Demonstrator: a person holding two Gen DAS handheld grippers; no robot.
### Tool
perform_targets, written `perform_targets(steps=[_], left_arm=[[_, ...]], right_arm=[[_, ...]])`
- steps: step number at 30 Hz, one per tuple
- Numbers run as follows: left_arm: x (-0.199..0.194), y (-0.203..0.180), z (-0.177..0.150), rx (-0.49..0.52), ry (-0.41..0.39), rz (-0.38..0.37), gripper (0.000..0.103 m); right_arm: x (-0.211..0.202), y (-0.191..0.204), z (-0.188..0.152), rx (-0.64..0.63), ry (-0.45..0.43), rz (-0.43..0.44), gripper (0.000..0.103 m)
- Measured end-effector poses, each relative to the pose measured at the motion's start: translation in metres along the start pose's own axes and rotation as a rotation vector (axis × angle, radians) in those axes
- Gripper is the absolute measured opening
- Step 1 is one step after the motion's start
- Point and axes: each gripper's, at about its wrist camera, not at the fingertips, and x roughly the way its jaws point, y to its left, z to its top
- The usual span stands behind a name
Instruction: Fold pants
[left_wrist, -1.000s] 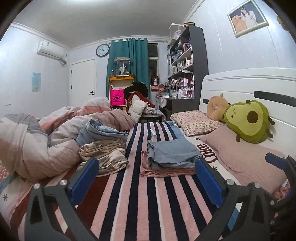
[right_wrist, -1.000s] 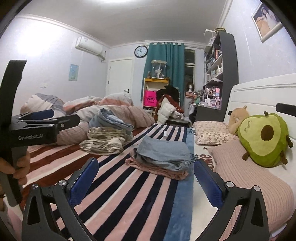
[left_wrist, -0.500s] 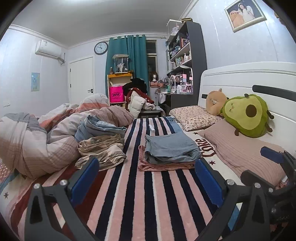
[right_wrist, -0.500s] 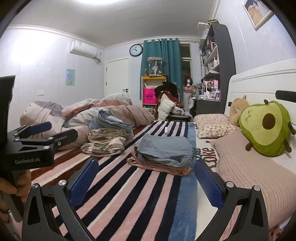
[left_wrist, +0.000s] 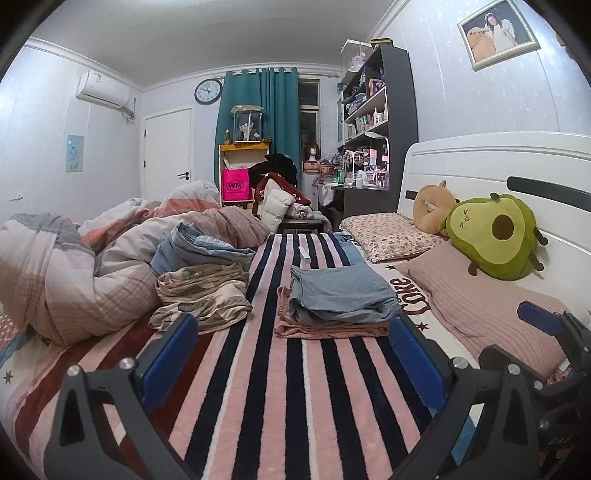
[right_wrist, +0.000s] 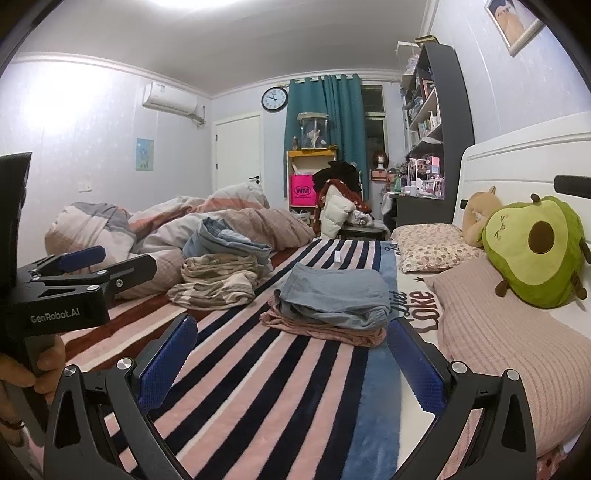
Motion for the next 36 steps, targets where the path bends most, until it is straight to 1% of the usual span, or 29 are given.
perform_targets(steps=[10, 23, 36], left_arm=[[-0.003, 0.001, -0.002, -0.007, -0.002, 0.002, 0.102], [-0.005, 0.000, -0.006, -0.017, -0.011, 0.020, 0.102], [-0.003, 0.002, -0.007, -0.016, -0.014, 0.018, 0.102]], right_arm=[[0.000, 0.000, 0.000, 0.001, -0.002, 0.002, 0.103], [-0.001, 0.013, 0.000, 0.000, -0.007, 0.012, 0.103], [-0.002, 0.015, 0.000, 0.003, -0.008, 0.010, 0.103]])
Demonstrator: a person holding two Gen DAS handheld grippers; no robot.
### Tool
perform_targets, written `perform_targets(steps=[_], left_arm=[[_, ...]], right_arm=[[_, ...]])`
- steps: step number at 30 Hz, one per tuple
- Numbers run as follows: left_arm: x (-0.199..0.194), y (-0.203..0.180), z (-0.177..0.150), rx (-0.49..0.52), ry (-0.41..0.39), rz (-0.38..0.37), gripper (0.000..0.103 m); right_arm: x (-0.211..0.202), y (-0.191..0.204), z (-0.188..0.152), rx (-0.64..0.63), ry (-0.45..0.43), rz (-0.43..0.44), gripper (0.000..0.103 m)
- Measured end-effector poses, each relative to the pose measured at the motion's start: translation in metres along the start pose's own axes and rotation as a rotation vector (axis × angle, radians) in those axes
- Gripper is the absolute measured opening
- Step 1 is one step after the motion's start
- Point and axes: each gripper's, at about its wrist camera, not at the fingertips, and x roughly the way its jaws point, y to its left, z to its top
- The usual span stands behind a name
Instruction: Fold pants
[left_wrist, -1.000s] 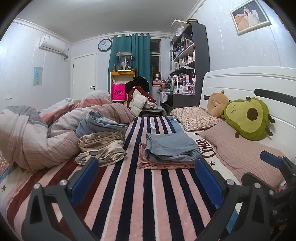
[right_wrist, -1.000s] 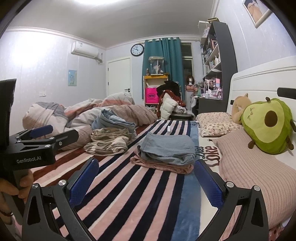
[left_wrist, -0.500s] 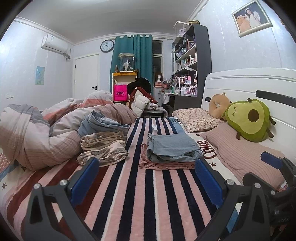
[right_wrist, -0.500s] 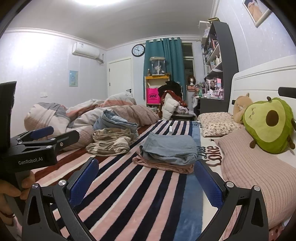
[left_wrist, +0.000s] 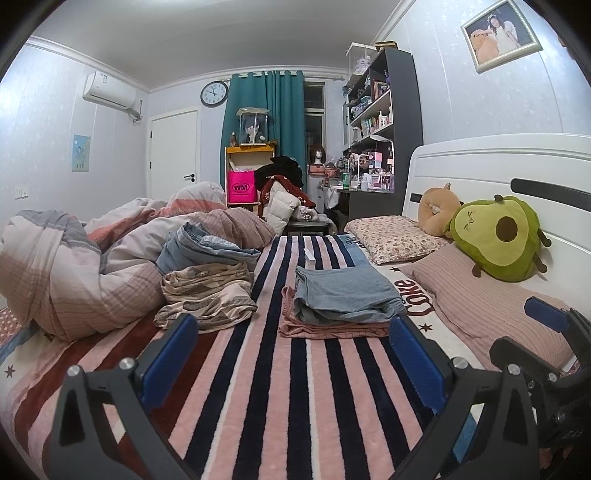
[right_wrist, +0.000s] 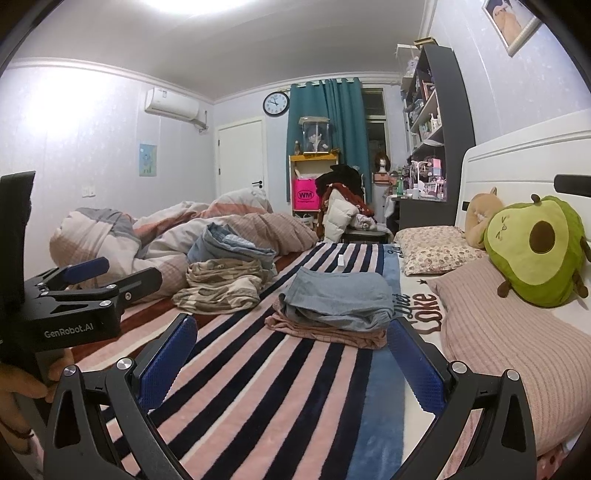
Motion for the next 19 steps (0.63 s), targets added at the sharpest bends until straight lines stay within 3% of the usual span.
perform_targets(steps=[19], left_arm=[[-0.0012, -0.0007, -0.0002, 0.000, 0.001, 0.008, 0.102]], right_arm=[[-0.0012, 0.0041, -0.0015, 0.004, 0.001, -0.006, 0.103]])
